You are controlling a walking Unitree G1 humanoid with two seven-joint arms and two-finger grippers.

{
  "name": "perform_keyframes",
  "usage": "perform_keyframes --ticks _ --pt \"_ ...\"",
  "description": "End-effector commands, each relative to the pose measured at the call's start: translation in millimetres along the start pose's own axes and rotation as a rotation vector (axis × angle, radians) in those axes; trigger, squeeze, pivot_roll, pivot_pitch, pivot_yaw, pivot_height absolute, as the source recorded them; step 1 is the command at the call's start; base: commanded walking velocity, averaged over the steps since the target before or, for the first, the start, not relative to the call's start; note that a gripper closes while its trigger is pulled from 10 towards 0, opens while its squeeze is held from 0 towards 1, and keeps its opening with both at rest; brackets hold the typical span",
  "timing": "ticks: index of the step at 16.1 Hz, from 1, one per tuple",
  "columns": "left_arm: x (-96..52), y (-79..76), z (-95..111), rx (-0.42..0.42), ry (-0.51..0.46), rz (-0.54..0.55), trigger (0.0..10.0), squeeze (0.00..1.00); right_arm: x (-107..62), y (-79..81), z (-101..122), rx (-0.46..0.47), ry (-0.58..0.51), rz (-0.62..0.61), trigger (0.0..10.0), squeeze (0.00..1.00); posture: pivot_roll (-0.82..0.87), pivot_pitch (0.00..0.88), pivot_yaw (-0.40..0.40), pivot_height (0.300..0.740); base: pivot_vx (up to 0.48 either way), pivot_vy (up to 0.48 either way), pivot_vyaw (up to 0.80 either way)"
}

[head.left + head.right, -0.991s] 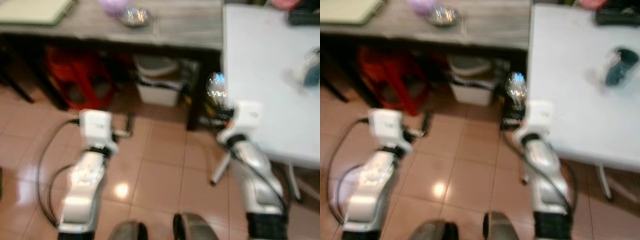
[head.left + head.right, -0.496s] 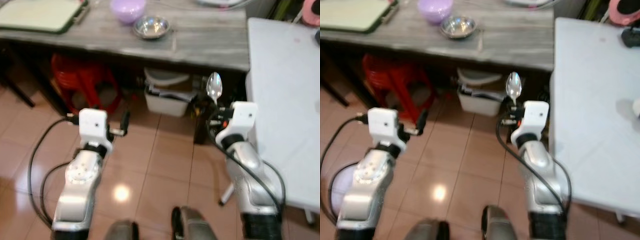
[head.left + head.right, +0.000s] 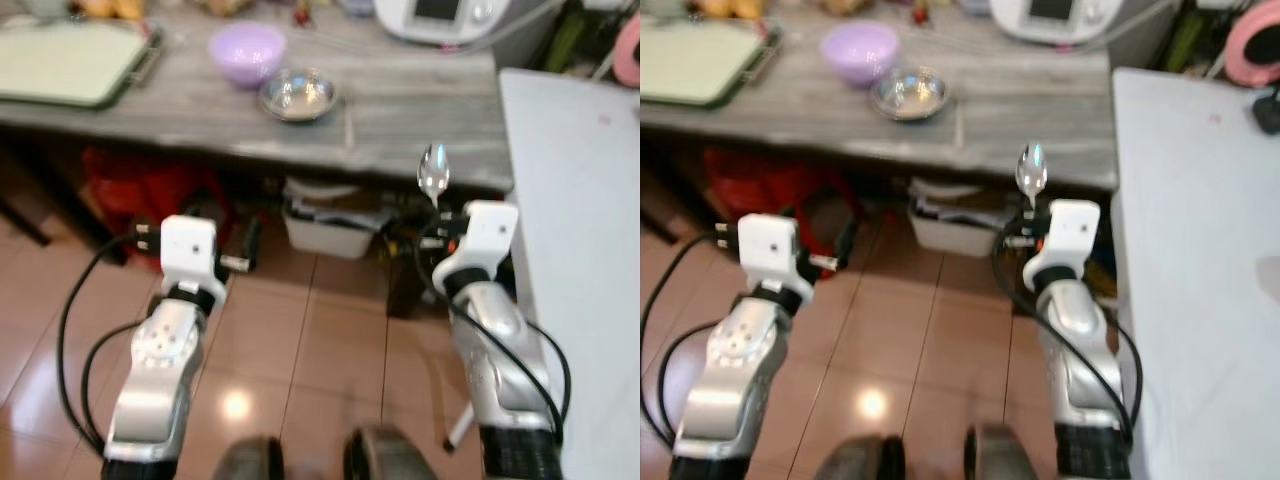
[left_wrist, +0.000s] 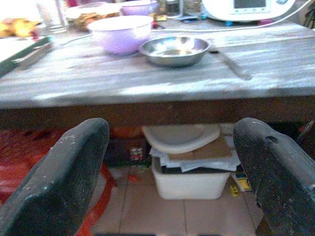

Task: Setting the table

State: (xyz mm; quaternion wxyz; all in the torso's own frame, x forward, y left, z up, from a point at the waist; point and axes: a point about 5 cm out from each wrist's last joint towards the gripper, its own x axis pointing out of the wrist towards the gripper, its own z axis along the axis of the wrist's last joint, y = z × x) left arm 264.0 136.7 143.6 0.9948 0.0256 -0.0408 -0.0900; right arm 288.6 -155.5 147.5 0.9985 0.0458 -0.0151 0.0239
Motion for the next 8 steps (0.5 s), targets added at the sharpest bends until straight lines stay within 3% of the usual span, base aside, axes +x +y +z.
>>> perform_keyframes --ticks 1,8 --pt "0.1 -4.3 1.5 0.0 -0.007 -0.018 10.0 0.0 -1.1 -6.3 2.4 -0.006 -0.011 -0.023 0.0 0.0 -0.01 0.156 0.016 0.74 0.472 0.0 0.0" --pt "-0.4 -6.9 1.6 0.002 -0.009 -0.031 10.0 0.0 5.7 -10.2 7.3 -0.012 -0.031 -0.049 0.0 0.0 -0.01 0.155 0.017 0.74 0.479 0.0 0.0"
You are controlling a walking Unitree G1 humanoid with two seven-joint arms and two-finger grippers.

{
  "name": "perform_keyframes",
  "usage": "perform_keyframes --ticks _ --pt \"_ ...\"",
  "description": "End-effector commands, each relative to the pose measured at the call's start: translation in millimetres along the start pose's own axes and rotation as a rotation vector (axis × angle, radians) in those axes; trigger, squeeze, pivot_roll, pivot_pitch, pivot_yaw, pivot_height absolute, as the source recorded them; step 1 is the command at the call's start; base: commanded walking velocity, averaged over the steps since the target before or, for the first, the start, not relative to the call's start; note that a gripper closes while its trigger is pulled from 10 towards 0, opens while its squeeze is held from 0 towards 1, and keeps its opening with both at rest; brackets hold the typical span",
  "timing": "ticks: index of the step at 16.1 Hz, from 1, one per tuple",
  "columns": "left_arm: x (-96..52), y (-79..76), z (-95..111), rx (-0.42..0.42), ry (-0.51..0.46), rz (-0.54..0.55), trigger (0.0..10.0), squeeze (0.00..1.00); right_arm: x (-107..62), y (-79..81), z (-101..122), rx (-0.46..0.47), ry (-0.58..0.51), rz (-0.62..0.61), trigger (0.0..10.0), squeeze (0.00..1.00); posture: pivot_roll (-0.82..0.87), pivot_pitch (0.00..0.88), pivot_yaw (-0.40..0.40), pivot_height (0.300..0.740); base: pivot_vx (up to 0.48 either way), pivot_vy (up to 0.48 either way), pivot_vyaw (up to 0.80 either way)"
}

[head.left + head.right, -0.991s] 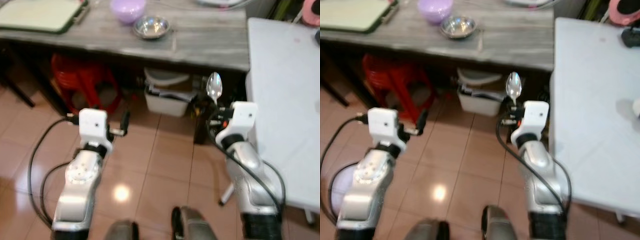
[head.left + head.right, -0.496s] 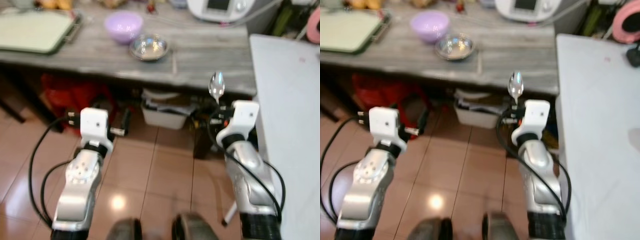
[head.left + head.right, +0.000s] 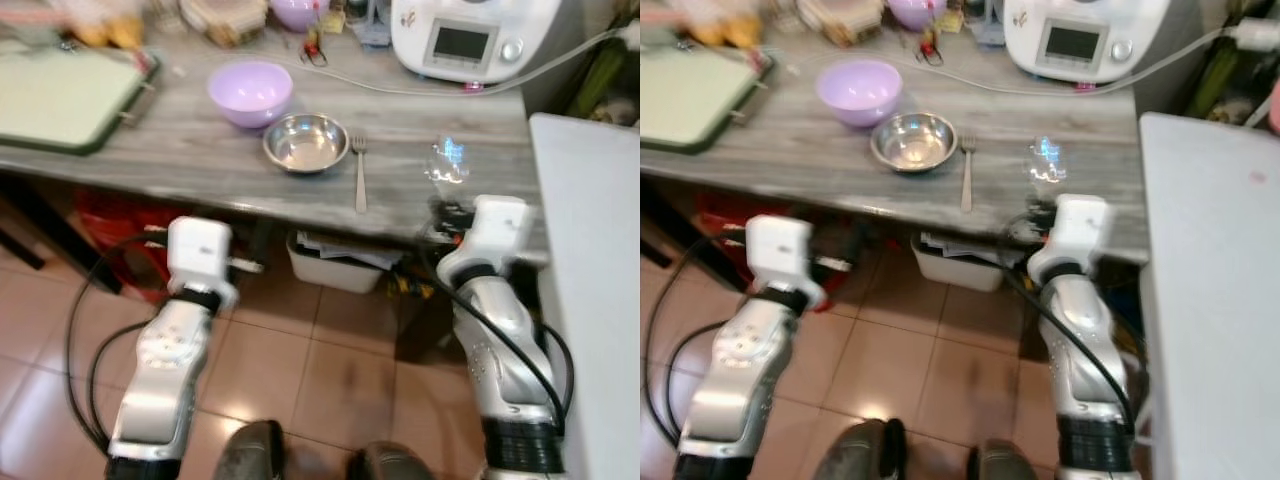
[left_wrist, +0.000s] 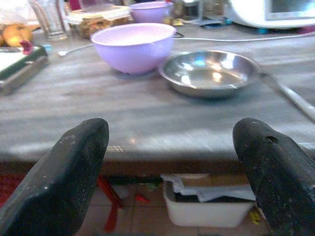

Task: Setting the table

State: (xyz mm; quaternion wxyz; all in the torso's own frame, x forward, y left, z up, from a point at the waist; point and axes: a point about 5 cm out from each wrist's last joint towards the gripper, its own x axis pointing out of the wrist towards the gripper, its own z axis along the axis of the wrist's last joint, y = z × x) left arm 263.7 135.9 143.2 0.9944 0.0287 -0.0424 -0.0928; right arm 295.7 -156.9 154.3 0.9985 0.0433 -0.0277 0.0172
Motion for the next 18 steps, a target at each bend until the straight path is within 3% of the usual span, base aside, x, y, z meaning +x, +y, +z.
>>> perform_keyframes --ticks 1,3,9,12,13,18 --pt "-0.5 -6.1 1 -0.017 0.001 -0.021 10.0 0.0 -0.5 -10.4 1 -0.001 -0.004 -0.044 0.0 0.0 -0.01 0.156 0.017 0.74 0.458 0.0 0.0" --pt "-0.6 -1.6 1 -0.045 0.0 0.029 10.0 0.0 -0.7 -10.9 -1 0.005 0.006 -0.049 0.0 0.0 0.0 0.158 0.016 0.74 0.403 0.259 0.0" --pt "-6.8 2.1 2 -0.035 -0.01 0.029 10.0 0.0 0.4 -13.8 -8 0.026 0.04 -0.085 0.0 0.0 0.01 0.173 0.022 0.74 0.0 0.0 0.0" --pt "-15.2 7.3 -1 -0.016 0.014 0.034 10.0 0.0 3.9 -12.3 -21 0.104 0.114 -0.122 0.0 0.0 0.03 0.183 0.026 0.74 0.0 0.0 0.0" --pt "-15.4 7.8 -1 -0.014 0.014 0.035 10.0 0.0 5.0 -11.4 -22 0.09 0.114 -0.12 0.0 0.0 0.03 0.184 0.027 0.74 0.0 0.0 0.0" --pt "-15.4 9.8 1 -0.002 0.015 0.03 10.0 0.0 19.4 11.6 -35 0.214 0.218 -0.1 0.0 0.0 0.05 0.19 0.029 0.74 0.0 0.0 0.0"
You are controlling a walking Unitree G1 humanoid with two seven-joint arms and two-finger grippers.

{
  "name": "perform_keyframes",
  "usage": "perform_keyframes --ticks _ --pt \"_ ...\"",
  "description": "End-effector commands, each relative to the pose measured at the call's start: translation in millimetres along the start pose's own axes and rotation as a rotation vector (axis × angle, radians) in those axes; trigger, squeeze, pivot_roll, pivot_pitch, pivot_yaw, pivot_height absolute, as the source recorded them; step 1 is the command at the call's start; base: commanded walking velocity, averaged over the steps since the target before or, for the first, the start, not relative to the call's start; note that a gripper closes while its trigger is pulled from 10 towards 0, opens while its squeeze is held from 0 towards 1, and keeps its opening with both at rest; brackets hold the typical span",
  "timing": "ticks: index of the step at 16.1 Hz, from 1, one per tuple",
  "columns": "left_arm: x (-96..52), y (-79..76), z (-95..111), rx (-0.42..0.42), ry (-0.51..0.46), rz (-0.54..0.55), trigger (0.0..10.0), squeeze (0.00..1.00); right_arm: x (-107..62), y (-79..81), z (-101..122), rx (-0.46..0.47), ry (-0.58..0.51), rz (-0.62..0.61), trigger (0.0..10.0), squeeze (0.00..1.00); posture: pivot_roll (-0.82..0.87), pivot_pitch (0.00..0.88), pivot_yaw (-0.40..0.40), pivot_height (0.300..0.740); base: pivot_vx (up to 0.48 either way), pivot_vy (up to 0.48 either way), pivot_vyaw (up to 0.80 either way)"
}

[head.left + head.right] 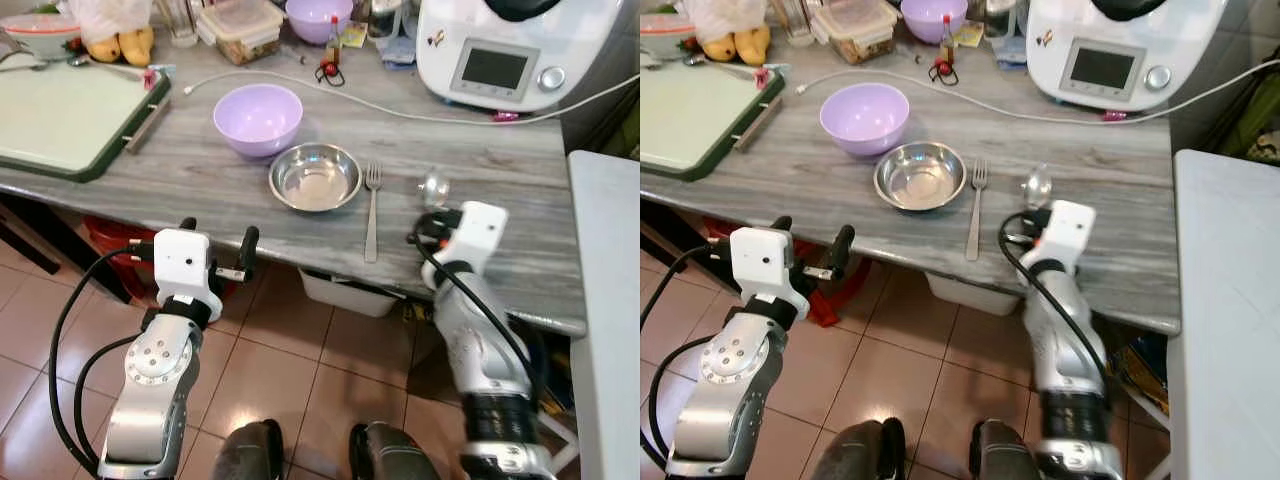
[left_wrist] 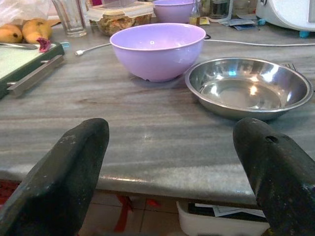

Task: Setting the table

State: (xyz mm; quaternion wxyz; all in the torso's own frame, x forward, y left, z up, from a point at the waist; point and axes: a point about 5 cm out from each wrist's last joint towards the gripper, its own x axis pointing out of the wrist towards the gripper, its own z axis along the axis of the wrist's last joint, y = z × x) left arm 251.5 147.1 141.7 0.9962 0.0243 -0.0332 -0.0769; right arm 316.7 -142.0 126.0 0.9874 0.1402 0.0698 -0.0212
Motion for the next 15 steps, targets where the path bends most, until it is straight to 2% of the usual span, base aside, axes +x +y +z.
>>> perform_keyframes --ticks 1,3,4,7,8,9,10,11,13,14,15 --pt "-1.7 1.0 3 0.008 -0.003 -0.003 10.0 0.0 2.1 3.9 -5 0.021 0.037 -0.005 0.0 0.0 0.05 0.191 0.029 0.74 0.0 0.0 0.0" --pt "-2.2 1.0 3 0.008 -0.001 -0.003 10.0 0.0 2.9 10.2 -5 0.026 0.039 0.015 0.0 0.0 0.05 0.191 0.029 0.74 0.0 0.0 0.0" --pt "-2.3 0.3 3 0.007 0.0 -0.008 10.0 0.0 3.5 18.3 -7 0.029 0.046 0.037 0.0 0.0 0.06 0.194 0.028 0.74 0.0 0.0 0.0" --pt "-2.8 -0.5 3 0.006 0.002 -0.009 10.0 0.0 3.2 21.0 -9 0.029 0.065 0.039 0.0 0.0 0.05 0.195 0.027 0.74 0.0 0.0 0.0" --pt "-2.9 -0.6 3 0.006 0.003 -0.008 10.0 0.0 2.5 20.2 -10 0.015 0.078 0.036 0.4 0.0 0.05 0.196 0.024 0.74 0.0 0.0 0.0" --pt "-3.0 -0.7 3 0.005 0.003 -0.009 10.0 0.0 1.8 19.9 -11 0.008 0.086 0.038 3.1 0.0 0.05 0.196 0.024 0.74 0.0 0.0 0.0" --pt "-2.9 -0.9 3 0.005 0.004 -0.01 10.0 0.0 0.0 19.4 -13 0.006 0.094 0.039 5.0 0.0 0.05 0.197 0.025 0.74 0.0 0.0 0.0" --pt "-2.4 -1.5 3 0.004 0.004 -0.012 10.0 0.0 -0.8 19.3 -14 0.007 0.098 0.04 10.0 0.0 0.05 0.197 0.025 0.74 0.0 0.0 0.0" --pt "-2.1 -1.8 3 0.002 0.004 -0.013 10.0 0.0 -1.2 19.4 -15 0.011 0.104 0.041 10.0 0.0 0.05 0.197 0.025 0.74 0.0 0.0 0.0" --pt "-1.8 -2.0 3 0.002 0.005 -0.013 10.0 0.0 -0.9 19.3 -15 0.017 0.105 0.038 10.0 1.0 0.05 0.196 0.026 0.74 0.0 0.0 0.0" --pt "-1.5 -2.2 3 0.002 0.004 -0.013 10.0 0.0 -0.7 18.8 -15 0.022 0.103 0.034 10.0 1.0 0.05 0.195 0.026 0.74 0.0 0.0 0.0"
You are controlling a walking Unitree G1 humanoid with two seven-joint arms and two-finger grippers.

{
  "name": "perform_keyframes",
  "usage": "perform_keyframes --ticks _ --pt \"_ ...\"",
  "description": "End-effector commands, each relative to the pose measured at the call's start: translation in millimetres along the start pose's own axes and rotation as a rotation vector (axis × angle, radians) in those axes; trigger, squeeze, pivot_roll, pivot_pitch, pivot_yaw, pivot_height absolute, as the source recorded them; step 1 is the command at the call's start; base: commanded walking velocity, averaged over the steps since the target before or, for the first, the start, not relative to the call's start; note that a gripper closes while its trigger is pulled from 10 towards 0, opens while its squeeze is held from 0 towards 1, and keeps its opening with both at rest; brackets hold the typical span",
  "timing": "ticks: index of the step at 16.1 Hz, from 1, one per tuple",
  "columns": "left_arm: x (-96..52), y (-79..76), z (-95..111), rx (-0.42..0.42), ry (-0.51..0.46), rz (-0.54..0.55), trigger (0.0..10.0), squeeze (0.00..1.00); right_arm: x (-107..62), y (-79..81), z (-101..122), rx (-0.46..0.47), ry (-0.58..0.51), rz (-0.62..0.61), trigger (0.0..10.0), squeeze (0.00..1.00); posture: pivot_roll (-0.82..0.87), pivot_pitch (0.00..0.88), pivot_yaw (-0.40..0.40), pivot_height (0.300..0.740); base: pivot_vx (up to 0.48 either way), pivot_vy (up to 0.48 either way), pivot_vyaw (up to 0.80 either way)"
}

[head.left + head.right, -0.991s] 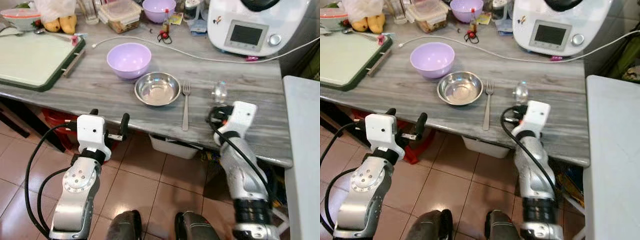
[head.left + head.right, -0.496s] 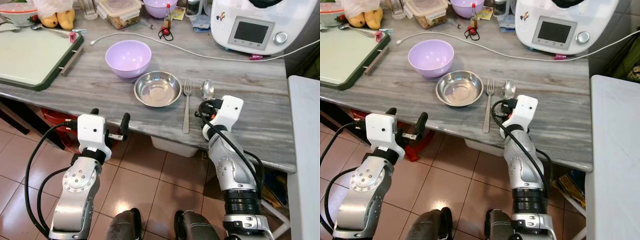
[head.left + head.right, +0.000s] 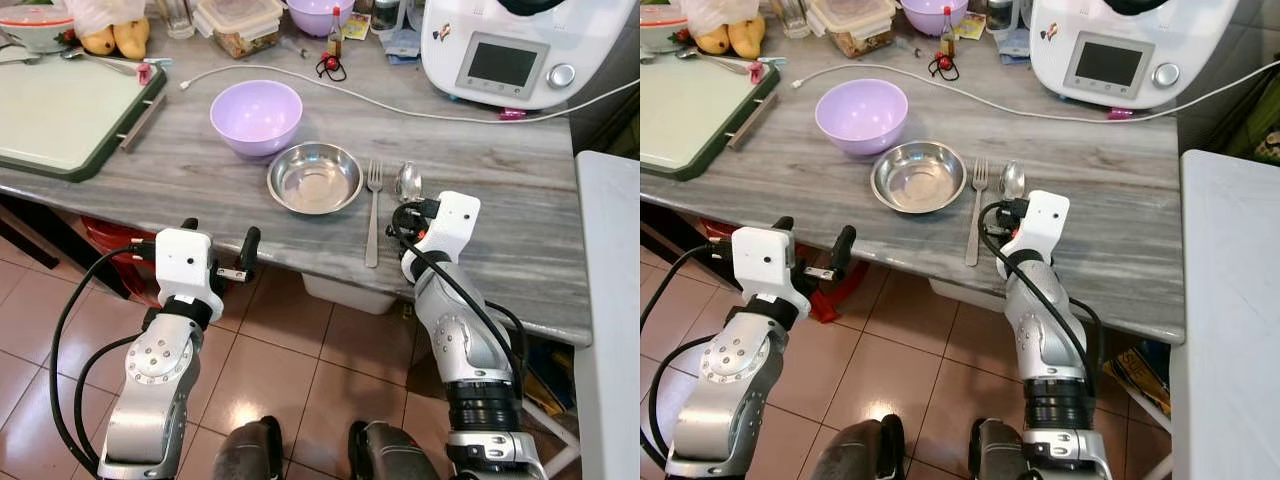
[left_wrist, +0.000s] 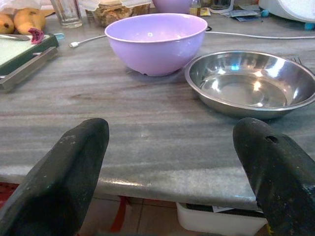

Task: Setting the table

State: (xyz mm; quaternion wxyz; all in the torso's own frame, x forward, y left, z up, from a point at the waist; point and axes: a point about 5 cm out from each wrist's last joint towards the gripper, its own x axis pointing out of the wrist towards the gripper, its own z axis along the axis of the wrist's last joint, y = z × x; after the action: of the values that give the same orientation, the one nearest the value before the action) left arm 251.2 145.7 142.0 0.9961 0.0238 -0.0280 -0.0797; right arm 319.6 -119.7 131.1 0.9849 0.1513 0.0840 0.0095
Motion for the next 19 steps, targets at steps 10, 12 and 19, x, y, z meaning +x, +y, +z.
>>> perform_keyframes --ticks 10,12,19 --pt "-2.8 2.0 3 -0.014 -0.014 0.017 10.0 0.0 -21.3 -12.5 23 -0.051 -0.13 -0.007 10.0 1.0 0.04 0.178 0.032 0.74 0.0 0.0 0.0" --pt "-4.2 4.1 -2 -0.003 0.024 0.045 10.0 0.0 -34.6 -17.7 39 -0.112 -0.226 0.015 10.0 1.0 0.04 0.151 0.032 0.74 0.0 0.0 0.0" --pt "7.4 12.7 -4 0.003 0.011 0.086 10.0 0.0 -62.4 -29.0 30 -0.243 -0.264 0.029 10.0 0.0 0.01 0.075 0.03 0.74 0.0 0.0 0.0"
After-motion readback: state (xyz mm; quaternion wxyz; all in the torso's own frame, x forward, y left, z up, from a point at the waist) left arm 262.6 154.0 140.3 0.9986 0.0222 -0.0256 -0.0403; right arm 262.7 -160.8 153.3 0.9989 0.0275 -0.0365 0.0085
